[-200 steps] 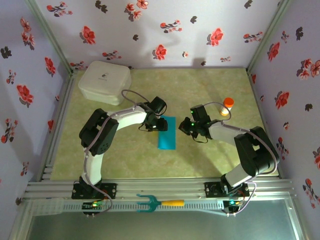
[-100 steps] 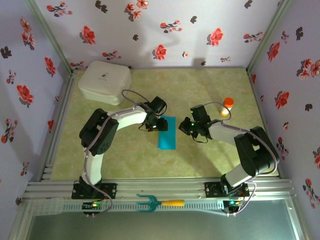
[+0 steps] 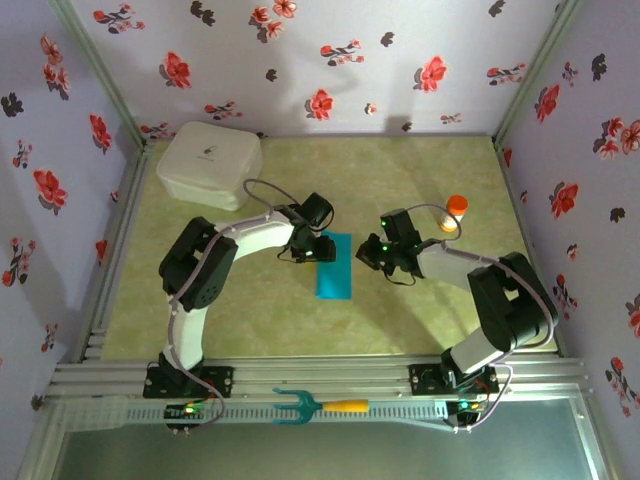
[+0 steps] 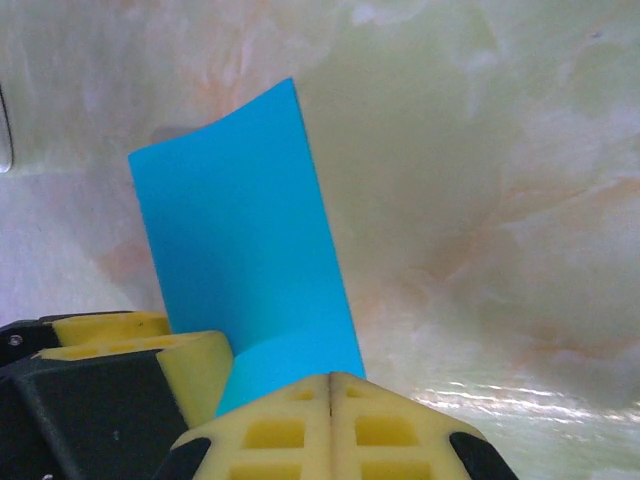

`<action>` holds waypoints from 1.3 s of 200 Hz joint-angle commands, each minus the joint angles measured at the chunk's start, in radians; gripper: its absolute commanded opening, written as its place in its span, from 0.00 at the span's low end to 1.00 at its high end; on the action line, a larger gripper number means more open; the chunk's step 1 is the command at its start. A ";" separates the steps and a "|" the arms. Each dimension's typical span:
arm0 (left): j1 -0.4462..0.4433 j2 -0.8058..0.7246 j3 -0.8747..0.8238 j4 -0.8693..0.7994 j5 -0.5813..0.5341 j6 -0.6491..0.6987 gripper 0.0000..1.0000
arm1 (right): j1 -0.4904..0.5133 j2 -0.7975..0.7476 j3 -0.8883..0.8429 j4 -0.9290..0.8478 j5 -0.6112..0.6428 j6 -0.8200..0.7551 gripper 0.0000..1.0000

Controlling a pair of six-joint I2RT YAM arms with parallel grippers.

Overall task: Fold a paper plane with a square sheet of paper (pick it up from the middle)
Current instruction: Hold the square sheet of paper at the center of the table.

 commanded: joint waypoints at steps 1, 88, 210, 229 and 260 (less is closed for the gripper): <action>0.018 0.107 -0.029 0.021 -0.117 0.036 0.51 | 0.018 0.045 0.036 0.042 -0.045 0.002 0.00; 0.018 0.106 -0.030 0.022 -0.112 0.036 0.51 | 0.049 0.160 0.113 0.042 -0.096 -0.014 0.00; 0.019 0.051 -0.016 0.022 -0.094 0.024 0.54 | 0.040 0.248 0.148 -0.201 -0.014 -0.246 0.00; 0.020 -0.031 -0.019 0.032 -0.089 0.009 0.57 | 0.031 0.260 0.186 -0.254 -0.017 -0.314 0.00; 0.031 -0.165 -0.056 0.091 -0.105 0.003 0.60 | 0.015 0.303 0.230 -0.280 -0.069 -0.368 0.00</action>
